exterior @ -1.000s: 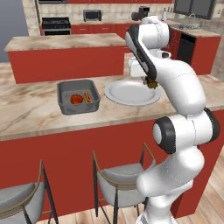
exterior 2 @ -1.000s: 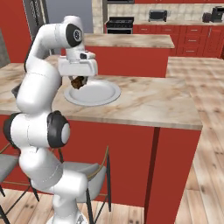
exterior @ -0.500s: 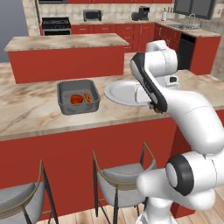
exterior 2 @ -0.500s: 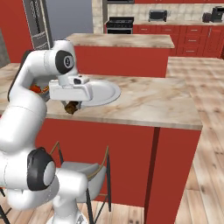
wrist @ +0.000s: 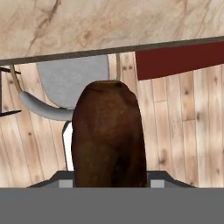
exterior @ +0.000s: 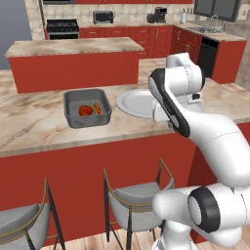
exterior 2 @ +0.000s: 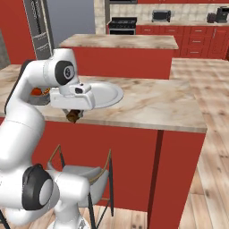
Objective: Place one cooked food and one vegetable from the large plate to each tupperware container.
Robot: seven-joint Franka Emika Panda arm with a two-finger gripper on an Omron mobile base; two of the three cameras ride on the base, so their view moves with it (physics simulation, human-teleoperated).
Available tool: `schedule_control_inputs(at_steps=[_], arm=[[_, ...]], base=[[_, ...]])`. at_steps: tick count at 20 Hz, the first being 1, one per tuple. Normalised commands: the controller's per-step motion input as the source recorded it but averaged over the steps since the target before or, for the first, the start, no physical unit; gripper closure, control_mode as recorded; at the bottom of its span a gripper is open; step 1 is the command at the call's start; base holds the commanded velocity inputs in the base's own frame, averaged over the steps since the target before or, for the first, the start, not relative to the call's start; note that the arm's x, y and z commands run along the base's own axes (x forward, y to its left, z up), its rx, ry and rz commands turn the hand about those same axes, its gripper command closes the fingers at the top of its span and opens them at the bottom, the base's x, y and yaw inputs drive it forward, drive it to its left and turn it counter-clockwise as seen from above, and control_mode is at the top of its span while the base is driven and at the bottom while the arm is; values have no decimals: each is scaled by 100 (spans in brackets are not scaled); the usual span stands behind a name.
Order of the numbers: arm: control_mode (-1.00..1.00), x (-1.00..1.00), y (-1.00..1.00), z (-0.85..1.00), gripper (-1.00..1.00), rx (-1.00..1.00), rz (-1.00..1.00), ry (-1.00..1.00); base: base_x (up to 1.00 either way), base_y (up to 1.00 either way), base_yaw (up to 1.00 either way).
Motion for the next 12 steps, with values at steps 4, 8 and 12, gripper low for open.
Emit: schedule_control_inputs(at_steps=[4,8,12], arm=[[100,-16,17,0,100,0,0,0],[100,0,0,0,100,0,0,0],[100,0,0,0,100,0,0,0]], base=[[-8,16,0],[-27,96,0],[-18,100,0]])
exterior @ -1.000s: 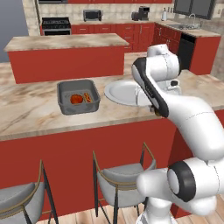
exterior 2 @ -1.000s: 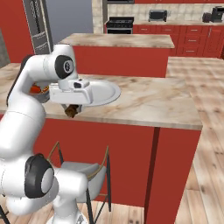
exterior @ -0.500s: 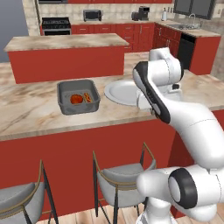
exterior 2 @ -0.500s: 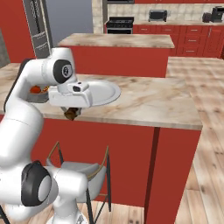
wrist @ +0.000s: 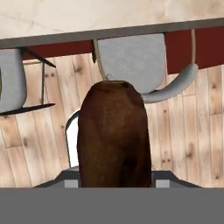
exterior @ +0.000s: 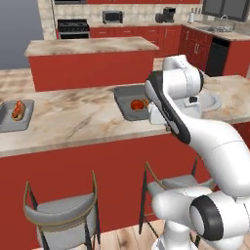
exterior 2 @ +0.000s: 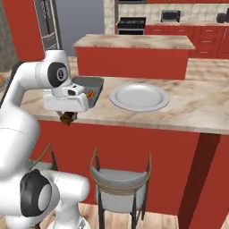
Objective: Place one cooked food and one vegetable from the large plate to each tupperware container.
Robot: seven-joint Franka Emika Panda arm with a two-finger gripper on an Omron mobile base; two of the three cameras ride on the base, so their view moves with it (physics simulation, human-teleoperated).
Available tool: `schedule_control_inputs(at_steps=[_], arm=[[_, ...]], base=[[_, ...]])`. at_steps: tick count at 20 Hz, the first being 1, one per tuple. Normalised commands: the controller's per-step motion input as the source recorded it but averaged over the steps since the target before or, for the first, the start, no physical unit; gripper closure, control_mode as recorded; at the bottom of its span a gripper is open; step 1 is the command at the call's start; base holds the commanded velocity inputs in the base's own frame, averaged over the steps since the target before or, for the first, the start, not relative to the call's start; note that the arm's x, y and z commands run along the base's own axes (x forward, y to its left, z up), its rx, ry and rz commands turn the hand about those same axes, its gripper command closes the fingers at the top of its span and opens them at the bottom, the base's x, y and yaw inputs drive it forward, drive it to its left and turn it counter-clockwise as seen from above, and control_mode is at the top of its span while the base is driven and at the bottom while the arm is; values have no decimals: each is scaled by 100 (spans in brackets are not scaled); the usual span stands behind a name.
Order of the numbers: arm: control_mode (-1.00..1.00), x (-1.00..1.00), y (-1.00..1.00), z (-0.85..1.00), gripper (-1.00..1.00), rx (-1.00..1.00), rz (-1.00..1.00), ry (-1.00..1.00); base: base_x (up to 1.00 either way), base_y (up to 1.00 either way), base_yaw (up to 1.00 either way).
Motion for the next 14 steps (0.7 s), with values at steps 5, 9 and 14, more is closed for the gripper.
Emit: schedule_control_inputs(at_steps=[5,9,14], arm=[[100,0,0,0,100,0,0,0],[100,0,0,0,100,0,0,0],[100,0,0,0,100,0,0,0]], base=[[-1,100,0],[0,100,0],[0,100,0]])
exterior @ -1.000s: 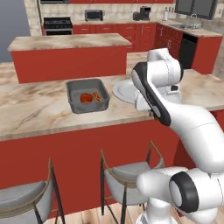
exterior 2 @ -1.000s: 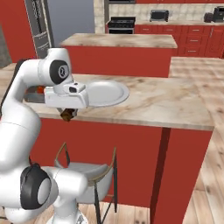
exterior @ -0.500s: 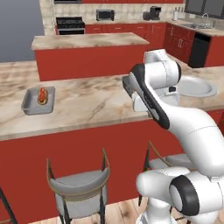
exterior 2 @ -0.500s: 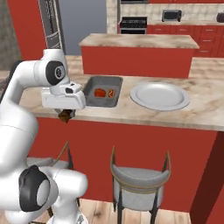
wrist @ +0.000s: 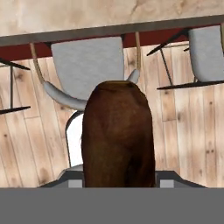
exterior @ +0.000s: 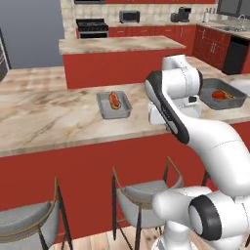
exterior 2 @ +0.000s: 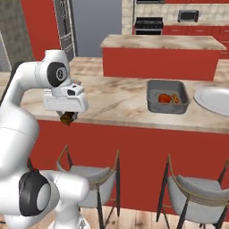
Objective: Place one cooked food and one vegetable from the large plate to each tupperware container.
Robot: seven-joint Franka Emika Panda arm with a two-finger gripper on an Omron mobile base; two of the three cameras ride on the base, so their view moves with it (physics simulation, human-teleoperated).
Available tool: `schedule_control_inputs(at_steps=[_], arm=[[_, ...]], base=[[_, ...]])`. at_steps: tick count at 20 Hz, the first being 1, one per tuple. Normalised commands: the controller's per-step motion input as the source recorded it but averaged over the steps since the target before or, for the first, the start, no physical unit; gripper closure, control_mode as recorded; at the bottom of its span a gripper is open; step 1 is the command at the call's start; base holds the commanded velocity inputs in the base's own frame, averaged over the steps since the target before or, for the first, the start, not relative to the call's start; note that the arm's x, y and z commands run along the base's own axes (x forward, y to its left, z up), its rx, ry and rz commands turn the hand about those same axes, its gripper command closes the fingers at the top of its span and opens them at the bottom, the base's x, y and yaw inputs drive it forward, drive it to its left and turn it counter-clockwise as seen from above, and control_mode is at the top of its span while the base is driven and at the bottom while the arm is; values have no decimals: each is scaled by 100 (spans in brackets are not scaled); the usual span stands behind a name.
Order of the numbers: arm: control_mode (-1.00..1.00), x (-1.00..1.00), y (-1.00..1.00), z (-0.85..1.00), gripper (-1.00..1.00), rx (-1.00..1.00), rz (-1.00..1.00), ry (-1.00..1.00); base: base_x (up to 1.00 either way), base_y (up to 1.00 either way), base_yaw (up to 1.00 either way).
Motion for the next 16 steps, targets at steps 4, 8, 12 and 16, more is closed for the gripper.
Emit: schedule_control_inputs(at_steps=[4,8,12,16], arm=[[100,0,0,0,100,0,0,0],[100,0,0,0,100,0,0,0],[100,0,0,0,100,0,0,0],[100,0,0,0,100,0,0,0]], base=[[0,98,1],[22,63,-1],[39,6,0],[55,0,10]])
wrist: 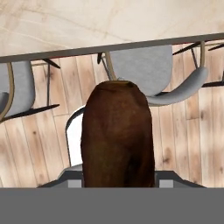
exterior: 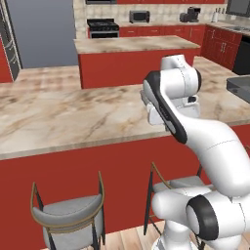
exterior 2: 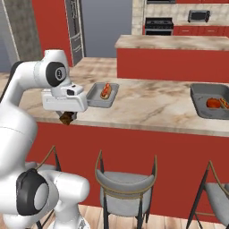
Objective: Place one cooked food and one vegetable from the large plate to each tupperware container.
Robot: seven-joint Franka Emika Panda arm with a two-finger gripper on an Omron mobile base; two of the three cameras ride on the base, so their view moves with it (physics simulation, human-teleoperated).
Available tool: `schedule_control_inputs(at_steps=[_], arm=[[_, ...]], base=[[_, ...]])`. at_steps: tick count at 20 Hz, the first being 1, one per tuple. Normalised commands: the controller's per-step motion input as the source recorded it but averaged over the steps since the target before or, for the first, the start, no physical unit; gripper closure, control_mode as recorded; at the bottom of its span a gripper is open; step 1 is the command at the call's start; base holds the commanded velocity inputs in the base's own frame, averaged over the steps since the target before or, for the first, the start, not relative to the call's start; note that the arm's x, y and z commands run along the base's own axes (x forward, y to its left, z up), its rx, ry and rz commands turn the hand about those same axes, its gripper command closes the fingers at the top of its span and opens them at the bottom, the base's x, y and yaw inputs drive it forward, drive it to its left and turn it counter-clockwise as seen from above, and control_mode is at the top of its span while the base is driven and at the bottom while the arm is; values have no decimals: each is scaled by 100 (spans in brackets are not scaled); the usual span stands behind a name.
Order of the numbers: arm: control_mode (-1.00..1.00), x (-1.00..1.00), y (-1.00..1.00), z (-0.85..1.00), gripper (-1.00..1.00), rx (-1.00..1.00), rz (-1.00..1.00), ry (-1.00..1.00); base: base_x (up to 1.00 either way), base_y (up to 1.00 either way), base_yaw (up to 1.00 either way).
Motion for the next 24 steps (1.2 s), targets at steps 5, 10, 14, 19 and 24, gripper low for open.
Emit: schedule_control_inputs(at_steps=[5,10,14,19,24], arm=[[100,0,0,0,100,0,0,0],[-100,8,0,0,100,0,0,0],[-100,24,0,11,100,0,0,-3],[-100,49,-3,43,100,11,-1,0],[-100,82,-2,39,100,11,-3,2]], base=[[57,0,6],[9,0,0],[0,0,0],[0,0,0],[0,0,0]])
